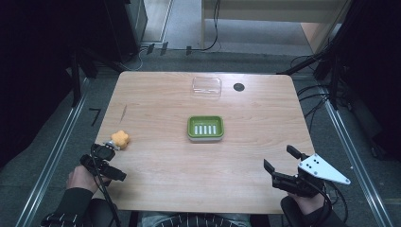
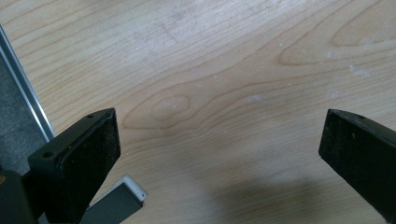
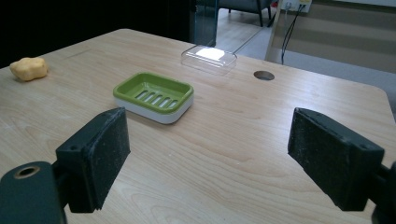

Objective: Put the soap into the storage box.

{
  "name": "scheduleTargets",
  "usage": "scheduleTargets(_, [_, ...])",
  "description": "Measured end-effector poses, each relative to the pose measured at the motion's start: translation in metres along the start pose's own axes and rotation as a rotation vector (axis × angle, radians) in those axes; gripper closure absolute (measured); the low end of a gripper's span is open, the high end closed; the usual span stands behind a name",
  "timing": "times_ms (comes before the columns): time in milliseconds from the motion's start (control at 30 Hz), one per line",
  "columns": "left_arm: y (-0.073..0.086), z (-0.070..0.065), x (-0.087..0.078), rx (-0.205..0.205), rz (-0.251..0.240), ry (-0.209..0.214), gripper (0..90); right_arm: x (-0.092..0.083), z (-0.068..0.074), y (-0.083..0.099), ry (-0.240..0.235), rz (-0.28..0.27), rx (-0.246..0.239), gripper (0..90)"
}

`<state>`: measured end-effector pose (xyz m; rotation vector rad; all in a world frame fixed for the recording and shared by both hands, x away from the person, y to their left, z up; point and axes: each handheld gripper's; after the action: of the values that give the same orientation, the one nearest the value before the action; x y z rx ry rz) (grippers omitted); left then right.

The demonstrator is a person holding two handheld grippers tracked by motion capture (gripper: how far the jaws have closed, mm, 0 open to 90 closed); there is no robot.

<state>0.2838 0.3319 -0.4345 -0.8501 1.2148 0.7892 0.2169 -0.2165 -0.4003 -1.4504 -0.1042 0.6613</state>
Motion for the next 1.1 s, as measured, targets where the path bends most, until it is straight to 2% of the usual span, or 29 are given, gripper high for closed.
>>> scheduleTargets(733, [-0.0045, 0.0010, 0.0006, 0.031, -0.008, -0.001, 0.0, 0.0047, 0.0007, -0.0010, -0.004, 0.009, -0.010, 13.4])
scheduleTargets(967, [-0.0041, 0.0040, -0.0028, 0.021, -0.023, -0.004, 0.0, 0.0095, 0.0034, -0.0028, -0.016, 0.019, -0.026, 13.5])
scheduleTargets(1100, [-0.0076, 0.0060, -0.0061, 0.022, -0.034, -0.009, 0.0, 0.0088, 0.0015, -0.0025, -0.016, 0.010, -0.012, 13.4])
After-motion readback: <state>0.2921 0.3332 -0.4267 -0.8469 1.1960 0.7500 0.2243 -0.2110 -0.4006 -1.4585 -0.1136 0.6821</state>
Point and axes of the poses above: each handheld gripper's, and its own axes: x roughly forward along the jaws, y roughly out of its underside, z roughly to its left, and after that the axes turned 7 degrees about x, right-handed
